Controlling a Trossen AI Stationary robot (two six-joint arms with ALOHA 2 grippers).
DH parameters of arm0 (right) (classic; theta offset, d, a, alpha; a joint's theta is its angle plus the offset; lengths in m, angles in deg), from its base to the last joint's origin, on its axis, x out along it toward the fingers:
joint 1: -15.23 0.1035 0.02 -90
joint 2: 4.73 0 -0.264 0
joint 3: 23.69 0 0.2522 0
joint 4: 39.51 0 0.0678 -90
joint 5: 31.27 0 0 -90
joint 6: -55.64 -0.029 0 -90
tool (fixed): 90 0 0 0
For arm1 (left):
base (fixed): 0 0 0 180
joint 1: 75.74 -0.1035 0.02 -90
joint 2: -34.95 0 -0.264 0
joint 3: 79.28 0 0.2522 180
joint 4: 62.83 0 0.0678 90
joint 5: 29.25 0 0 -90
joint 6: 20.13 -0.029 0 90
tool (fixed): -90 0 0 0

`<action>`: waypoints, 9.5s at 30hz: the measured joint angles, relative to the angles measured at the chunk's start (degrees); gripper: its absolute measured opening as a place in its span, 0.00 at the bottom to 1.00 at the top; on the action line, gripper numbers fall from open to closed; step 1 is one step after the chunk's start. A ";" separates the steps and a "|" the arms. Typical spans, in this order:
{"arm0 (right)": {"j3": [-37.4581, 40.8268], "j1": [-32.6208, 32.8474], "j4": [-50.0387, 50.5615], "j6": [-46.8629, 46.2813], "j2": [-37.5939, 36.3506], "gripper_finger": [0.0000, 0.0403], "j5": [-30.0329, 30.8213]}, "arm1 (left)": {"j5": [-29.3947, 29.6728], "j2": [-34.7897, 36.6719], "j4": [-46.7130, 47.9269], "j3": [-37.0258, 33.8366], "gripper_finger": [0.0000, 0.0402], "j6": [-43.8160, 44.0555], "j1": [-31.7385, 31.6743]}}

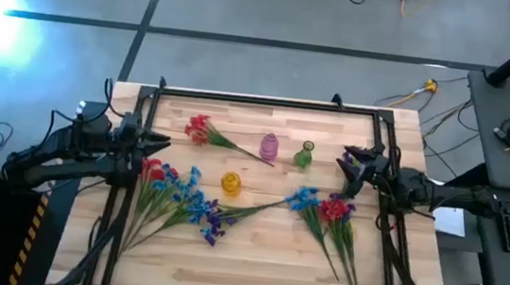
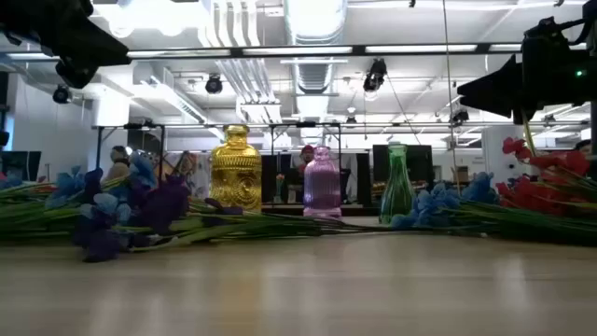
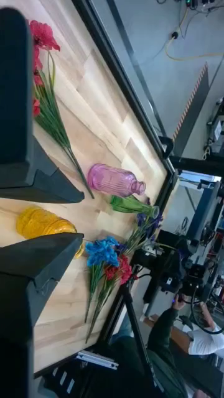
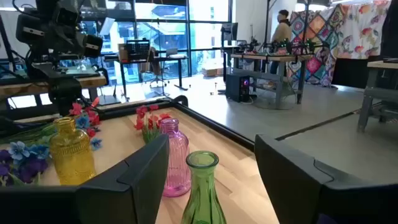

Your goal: Sort flowers into vase by color

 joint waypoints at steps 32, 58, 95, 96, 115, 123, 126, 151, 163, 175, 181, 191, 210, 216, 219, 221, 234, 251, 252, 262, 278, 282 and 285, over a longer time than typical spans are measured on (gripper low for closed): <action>0.02 0.00 0.00 0.00 0.00 0.57 0.02 | 0.00 0.02 0.00 0.00 0.19 0.00 0.00; 0.00 -0.02 0.00 0.00 0.00 0.57 0.02 | 0.00 0.02 0.00 0.00 0.19 0.00 0.00; 0.02 -0.02 0.00 0.02 0.00 0.57 0.00 | 0.00 0.00 0.00 0.00 0.19 0.00 0.00; 0.02 -0.01 0.00 0.00 0.00 0.57 0.00 | 0.00 0.01 0.00 0.00 0.19 0.00 0.00; 0.01 -0.02 -14.73 -12.63 0.08 0.57 0.15 | -17.26 -3.09 -61.25 -17.73 0.19 14.36 0.24; -0.07 -0.02 -14.67 -15.65 0.46 0.57 0.11 | -17.58 -2.31 -67.24 -24.53 0.19 16.89 1.49; -2.14 -0.02 -11.76 -17.13 1.40 0.57 0.06 | -17.57 -2.95 -66.88 -25.11 0.19 16.50 3.57; -42.07 -0.02 35.82 -23.08 30.35 0.57 -1.50 | -0.03 -22.41 -94.13 -30.54 0.19 -5.19 32.16; -45.05 0.00 35.37 -23.89 34.38 0.57 -12.46 | 0.00 -25.88 -95.50 -27.81 0.19 -1.34 33.88; -45.00 0.00 32.32 -27.07 39.97 0.57 -12.52 | 0.00 -29.13 -95.13 -23.16 0.19 4.98 33.88; -45.00 0.20 27.84 -21.70 45.64 0.57 -20.10 | -0.15 -30.84 -95.06 -21.43 0.19 7.56 33.88; -45.00 4.58 19.62 -8.45 55.53 0.57 -20.15 | -1.92 -32.18 -93.73 -20.65 0.19 9.75 33.88; -58.57 6.57 20.08 0.43 77.10 0.82 -19.51 | -1.89 -32.20 -93.77 -20.65 0.19 9.90 33.86; -66.64 8.92 25.16 2.67 85.89 0.84 -20.02 | -1.62 -32.30 -93.77 -20.65 0.19 9.88 33.86; -69.88 9.94 26.72 2.99 90.06 0.82 -20.15 | -1.58 -32.42 -93.76 -20.65 0.19 9.89 33.86; -71.29 10.43 26.93 3.32 92.46 0.81 -21.34 | -1.53 -32.46 -93.74 -20.65 0.19 9.88 33.86; -73.22 10.33 23.96 0.55 104.66 0.78 -22.72 | -1.42 -32.49 -93.78 -20.68 0.19 9.88 33.86; -73.22 8.43 18.68 0.22 110.14 0.54 -25.73 | -1.40 -33.00 -93.77 -20.72 0.19 9.88 33.83; -73.22 8.25 18.83 0.20 110.20 0.52 -25.72 | -1.40 -33.10 -93.77 -20.72 0.19 9.88 33.83; -73.22 6.57 18.88 0.91 110.27 0.31 -25.57 | 1.22 -33.35 -93.90 -20.72 0.19 9.18 33.81; -73.11 5.75 18.90 3.81 110.27 0.06 -25.55 | 3.13 -33.33 -94.38 -20.72 0.19 9.44 33.80; -73.11 5.75 18.96 4.16 110.06 0.05 -25.55 | 3.13 -33.29 -94.47 -20.72 0.19 10.13 33.79; -73.09 5.75 19.21 4.79 109.31 0.05 -25.56 | 3.13 -33.29 -94.49 -20.72 0.19 11.22 33.81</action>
